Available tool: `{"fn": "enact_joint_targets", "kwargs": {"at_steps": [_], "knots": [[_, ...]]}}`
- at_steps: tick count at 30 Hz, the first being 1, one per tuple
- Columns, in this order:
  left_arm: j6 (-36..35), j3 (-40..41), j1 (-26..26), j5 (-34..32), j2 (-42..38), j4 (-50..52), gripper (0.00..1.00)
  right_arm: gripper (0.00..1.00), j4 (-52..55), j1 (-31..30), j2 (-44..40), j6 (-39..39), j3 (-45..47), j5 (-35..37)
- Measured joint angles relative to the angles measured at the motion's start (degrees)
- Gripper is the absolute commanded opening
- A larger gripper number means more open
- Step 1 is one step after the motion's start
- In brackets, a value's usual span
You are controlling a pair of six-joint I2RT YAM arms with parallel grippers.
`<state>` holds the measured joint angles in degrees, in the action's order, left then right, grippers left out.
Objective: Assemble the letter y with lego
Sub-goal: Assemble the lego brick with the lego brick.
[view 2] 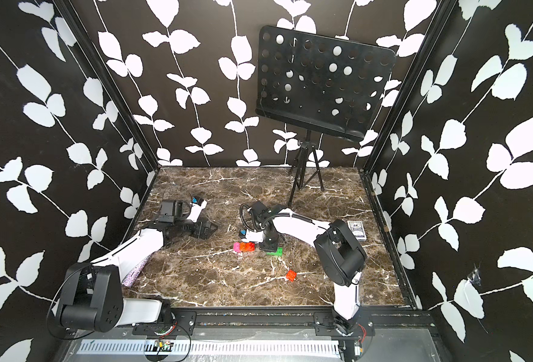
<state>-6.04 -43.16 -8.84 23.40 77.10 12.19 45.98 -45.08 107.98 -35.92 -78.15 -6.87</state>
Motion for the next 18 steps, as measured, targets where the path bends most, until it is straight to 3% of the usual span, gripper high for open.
{"fn": "enact_joint_targets", "kwargs": {"at_steps": [18], "knots": [[0.0,0.0,0.0,0.0,0.0,0.0,0.93,0.18,-0.2,0.0,-0.4,0.7,1.0,1.7]]}}
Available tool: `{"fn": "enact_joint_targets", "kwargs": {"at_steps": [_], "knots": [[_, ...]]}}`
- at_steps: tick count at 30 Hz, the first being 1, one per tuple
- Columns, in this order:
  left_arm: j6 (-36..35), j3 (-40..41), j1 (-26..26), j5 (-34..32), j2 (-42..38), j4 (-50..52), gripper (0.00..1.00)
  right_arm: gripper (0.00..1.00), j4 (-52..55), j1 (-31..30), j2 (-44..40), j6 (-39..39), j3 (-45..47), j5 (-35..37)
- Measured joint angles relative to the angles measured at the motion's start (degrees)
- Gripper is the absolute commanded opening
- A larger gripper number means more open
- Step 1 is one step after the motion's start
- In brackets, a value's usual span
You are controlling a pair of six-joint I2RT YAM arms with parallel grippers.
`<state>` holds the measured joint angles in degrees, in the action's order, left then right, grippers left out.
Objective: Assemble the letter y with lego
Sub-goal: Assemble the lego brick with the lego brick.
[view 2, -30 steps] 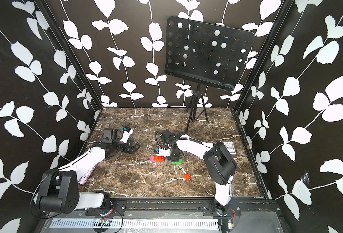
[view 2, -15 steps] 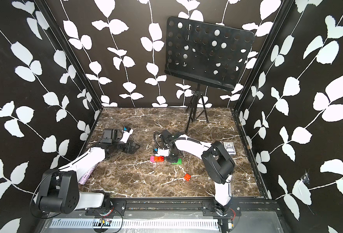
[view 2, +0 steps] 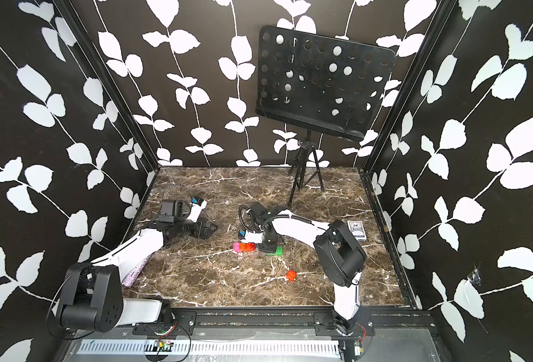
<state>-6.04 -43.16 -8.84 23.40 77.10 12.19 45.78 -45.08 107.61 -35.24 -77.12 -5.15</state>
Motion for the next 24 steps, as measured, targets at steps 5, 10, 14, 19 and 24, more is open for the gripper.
{"fn": "enact_joint_targets", "kwargs": {"at_steps": [5,10,14,19,24], "knots": [[0.0,0.0,0.0,0.0,0.0,0.0,0.93,0.16,0.1,0.1,0.2,0.0,0.2,1.0],[0.0,0.0,0.0,0.0,0.0,0.0,0.93,0.16,-1.2,0.2,-0.6,0.9,1.4,1.0],[0.0,0.0,0.0,0.0,0.0,0.0,0.93,0.16,-3.0,1.7,-1.9,3.9,3.2,-0.4],[0.0,0.0,0.0,0.0,0.0,0.0,0.93,0.16,-4.6,3.3,-3.0,7.5,4.9,-0.5],[0.0,0.0,0.0,0.0,0.0,0.0,0.93,0.15,-4.7,3.1,-3.0,7.8,4.9,0.1]]}}
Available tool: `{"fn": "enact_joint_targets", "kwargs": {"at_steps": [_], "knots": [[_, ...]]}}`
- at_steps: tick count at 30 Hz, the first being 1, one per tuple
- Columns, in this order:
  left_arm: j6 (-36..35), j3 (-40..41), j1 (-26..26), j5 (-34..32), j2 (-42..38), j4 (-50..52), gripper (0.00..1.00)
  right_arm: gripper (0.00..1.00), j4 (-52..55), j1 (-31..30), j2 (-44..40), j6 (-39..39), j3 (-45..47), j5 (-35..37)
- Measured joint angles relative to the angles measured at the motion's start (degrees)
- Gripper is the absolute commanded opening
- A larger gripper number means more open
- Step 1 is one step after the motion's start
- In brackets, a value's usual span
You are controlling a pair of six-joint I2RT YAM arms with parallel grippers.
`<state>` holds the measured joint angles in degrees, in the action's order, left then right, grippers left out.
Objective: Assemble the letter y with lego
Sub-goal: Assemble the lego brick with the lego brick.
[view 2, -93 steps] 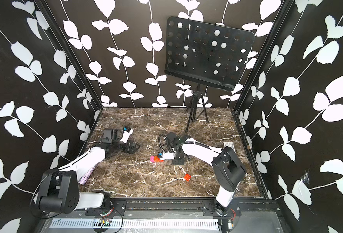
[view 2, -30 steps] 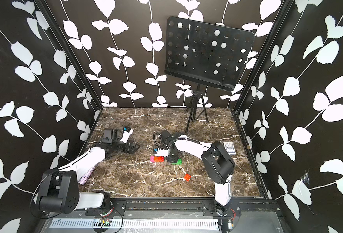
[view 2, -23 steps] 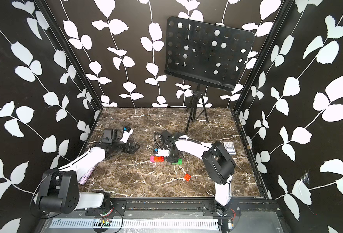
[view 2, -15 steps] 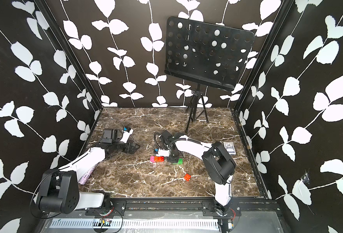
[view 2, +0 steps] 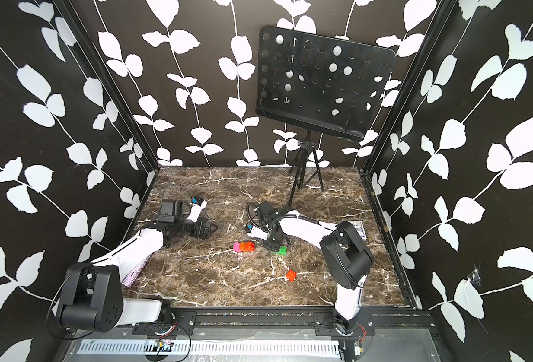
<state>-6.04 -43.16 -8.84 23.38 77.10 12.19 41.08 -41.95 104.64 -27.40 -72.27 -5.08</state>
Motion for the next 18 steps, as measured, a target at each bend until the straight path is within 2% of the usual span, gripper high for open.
{"fn": "enact_joint_targets", "kwargs": {"at_steps": [9,18], "knots": [[0.0,0.0,0.0,0.0,0.0,0.0,0.93,0.16,-0.1,0.0,0.7,3.0,-1.4,0.5],[0.0,0.0,0.0,0.0,0.0,0.0,0.93,0.16,0.4,0.2,4.2,15.3,-6.3,5.1]]}}
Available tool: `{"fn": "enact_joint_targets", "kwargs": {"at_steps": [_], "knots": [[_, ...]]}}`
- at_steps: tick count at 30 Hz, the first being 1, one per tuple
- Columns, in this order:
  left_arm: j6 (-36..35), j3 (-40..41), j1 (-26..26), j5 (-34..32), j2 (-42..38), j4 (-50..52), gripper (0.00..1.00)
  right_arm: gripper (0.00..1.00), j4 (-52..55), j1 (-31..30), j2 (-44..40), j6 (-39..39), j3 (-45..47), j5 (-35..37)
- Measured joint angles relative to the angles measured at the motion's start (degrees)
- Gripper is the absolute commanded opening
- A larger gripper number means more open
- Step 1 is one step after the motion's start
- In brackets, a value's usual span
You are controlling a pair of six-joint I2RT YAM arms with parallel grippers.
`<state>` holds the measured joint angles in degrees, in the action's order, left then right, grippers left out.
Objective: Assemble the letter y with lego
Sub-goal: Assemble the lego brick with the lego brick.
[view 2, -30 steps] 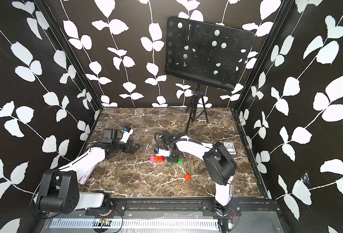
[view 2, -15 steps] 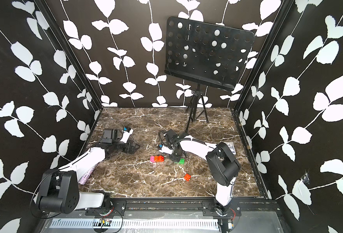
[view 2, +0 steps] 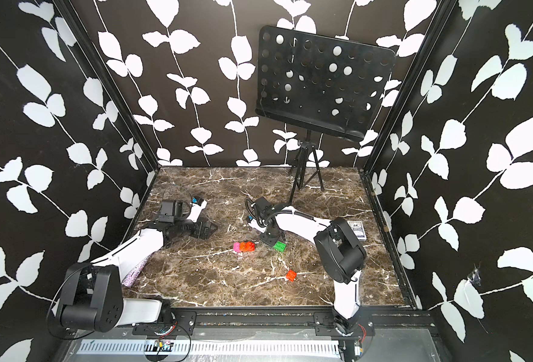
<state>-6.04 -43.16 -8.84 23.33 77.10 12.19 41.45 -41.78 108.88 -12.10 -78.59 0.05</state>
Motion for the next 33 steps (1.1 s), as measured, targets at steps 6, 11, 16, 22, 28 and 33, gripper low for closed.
{"fn": "enact_joint_targets", "kwargs": {"at_steps": [6,11,16,22,28,33], "knots": [[0.0,0.0,0.0,0.0,0.0,0.0,0.93,0.12,0.0,0.0,0.3,10.8,-0.3,1.3],[0.0,0.0,0.0,0.0,0.0,0.0,0.93,0.10,-1.8,0.1,-0.4,18.7,1.2,1.5],[0.0,0.0,0.0,0.0,-0.2,0.0,0.93,0.10,-3.3,0.2,-1.3,22.6,2.5,1.4],[0.0,0.0,0.0,0.0,-0.3,0.0,0.93,0.09,-3.9,0.3,-1.4,25.2,2.9,1.3],[0.0,0.0,0.0,0.0,-0.5,0.0,0.93,0.09,-6.8,0.6,-3.2,27.5,6.0,0.3],[0.0,0.0,0.0,0.0,-0.6,0.0,0.93,0.09,-6.0,0.6,-2.6,26.9,5.3,0.9]]}}
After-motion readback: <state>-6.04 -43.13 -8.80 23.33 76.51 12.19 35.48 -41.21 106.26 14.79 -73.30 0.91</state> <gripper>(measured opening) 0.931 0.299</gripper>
